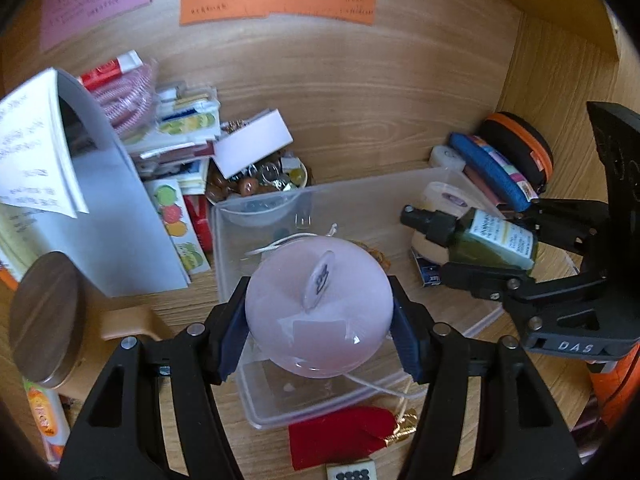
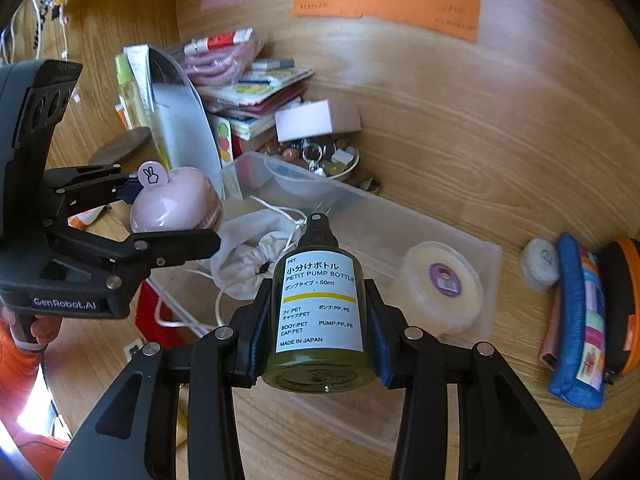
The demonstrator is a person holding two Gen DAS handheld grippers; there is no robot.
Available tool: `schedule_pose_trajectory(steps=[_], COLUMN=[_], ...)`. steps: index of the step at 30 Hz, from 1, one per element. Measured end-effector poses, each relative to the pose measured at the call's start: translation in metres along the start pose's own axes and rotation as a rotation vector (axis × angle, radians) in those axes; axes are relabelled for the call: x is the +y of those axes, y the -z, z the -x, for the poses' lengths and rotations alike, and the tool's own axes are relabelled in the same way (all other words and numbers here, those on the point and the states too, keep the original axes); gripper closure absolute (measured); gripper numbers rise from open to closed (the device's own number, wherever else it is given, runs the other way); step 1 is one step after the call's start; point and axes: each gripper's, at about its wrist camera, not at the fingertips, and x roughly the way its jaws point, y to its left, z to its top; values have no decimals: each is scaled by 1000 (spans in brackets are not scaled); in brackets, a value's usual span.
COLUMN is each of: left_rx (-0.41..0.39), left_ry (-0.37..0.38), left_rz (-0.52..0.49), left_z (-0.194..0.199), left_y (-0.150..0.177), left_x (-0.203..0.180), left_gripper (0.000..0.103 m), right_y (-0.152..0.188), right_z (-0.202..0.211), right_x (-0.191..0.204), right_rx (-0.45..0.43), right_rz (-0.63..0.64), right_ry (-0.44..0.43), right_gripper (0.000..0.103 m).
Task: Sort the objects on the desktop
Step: 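Carry the pink container and green bottle into the clear box and release them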
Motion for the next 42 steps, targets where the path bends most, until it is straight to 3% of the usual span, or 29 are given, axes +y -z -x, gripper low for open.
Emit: schedule_pose_trajectory(steps=[7, 16, 25, 33, 42], left_rx=[52, 67, 71, 84, 48], left_ry=[46, 71, 69, 89, 65], left_rz=[32, 4, -7, 4, 24], left_z=[-22, -30, -30, -30, -9], left_y=[-2, -1, -2, -2, -4], left_x=[10, 4, 3, 3, 6], left_gripper=[41, 41, 40, 39, 37], right_y=[-3, -4, -7, -5, -4], right_z=[-29, -48, -43, -38, -5], right_x=[2, 4, 2, 4, 12], right_rx=[60, 89, 99, 106, 51], right_rz=[7, 14, 10, 31, 55], right_ry=[-6, -1, 6, 50, 107], right_gripper=[65, 65, 65, 56, 48])
